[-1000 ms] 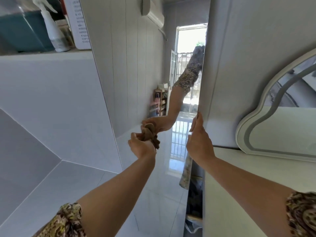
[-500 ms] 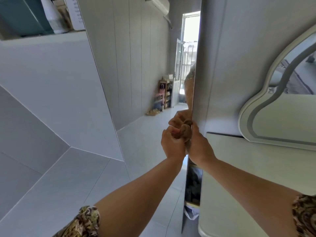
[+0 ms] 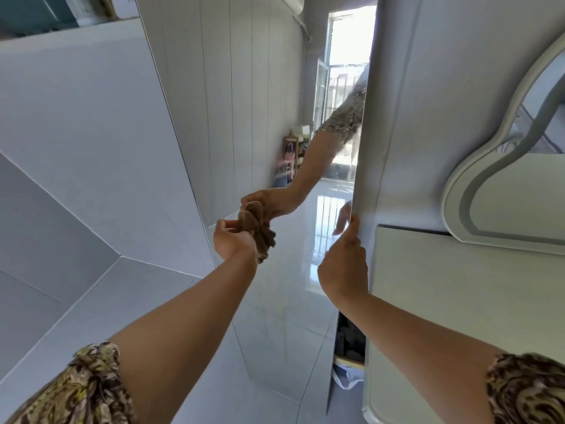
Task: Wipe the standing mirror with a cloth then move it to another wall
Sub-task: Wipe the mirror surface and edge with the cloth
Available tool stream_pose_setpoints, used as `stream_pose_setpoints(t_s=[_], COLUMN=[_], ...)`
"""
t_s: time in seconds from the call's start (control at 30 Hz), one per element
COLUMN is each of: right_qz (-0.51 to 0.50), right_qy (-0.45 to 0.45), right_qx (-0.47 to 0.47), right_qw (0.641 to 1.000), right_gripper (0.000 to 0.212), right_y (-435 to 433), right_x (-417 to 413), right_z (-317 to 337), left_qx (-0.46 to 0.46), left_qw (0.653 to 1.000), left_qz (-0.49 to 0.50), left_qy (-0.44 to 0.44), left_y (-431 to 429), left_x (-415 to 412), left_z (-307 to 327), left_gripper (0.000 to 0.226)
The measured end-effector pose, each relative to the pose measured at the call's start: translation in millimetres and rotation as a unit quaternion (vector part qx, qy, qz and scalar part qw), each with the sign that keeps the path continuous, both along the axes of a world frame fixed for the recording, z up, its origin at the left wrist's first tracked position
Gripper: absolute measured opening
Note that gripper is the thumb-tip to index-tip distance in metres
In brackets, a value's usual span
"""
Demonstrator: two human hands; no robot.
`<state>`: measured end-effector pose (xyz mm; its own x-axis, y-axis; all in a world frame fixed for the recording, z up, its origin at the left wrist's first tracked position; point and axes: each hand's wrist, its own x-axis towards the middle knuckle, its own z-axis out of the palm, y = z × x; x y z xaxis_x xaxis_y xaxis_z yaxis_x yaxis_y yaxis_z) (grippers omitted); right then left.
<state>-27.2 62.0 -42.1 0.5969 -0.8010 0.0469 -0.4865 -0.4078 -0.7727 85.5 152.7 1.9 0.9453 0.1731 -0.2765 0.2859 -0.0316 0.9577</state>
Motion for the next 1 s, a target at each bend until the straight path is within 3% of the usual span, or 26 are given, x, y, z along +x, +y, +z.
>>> stream_pose_setpoints(t_s=[0.27, 0.47, 0.57, 0.67, 0.77, 1.0], right_qz=[0.021, 0.054, 0.062, 0.070, 0.092, 0.132], right_qy=[-0.054, -0.089, -0.094, -0.096, -0.067, -0.025], right_qx=[-0.044, -0.058, -0.066, -0.044, -0.019, 0.016], right_qw=[0.997, 0.993, 0.991, 0.992, 0.993, 0.991], right_gripper=[0.093, 0.094, 0.094, 0.094, 0.090, 0.092], right_y=[-2, -10, -12, -14, -13, -3], right_x=[1, 0, -3, -6, -14, -38], right_z=[-20, -40, -45, -47, -48, -63], left_qx=[-0.098, -0.213, -0.243, -0.224, -0.195, -0.076], left_qw=[0.986, 0.965, 0.955, 0.955, 0.960, 0.991], left_qz=[0.130, 0.143, 0.139, 0.138, 0.116, 0.017], left_qy=[0.046, 0.050, 0.094, 0.135, 0.162, 0.108], left_y=[29, 28, 22, 9, -4, -29], left_x=[42, 38, 26, 10, -11, -59], left_z=[-14, -26, -40, -50, -54, -70], left_gripper=[0.027, 0.024, 0.019, 0.032, 0.028, 0.036])
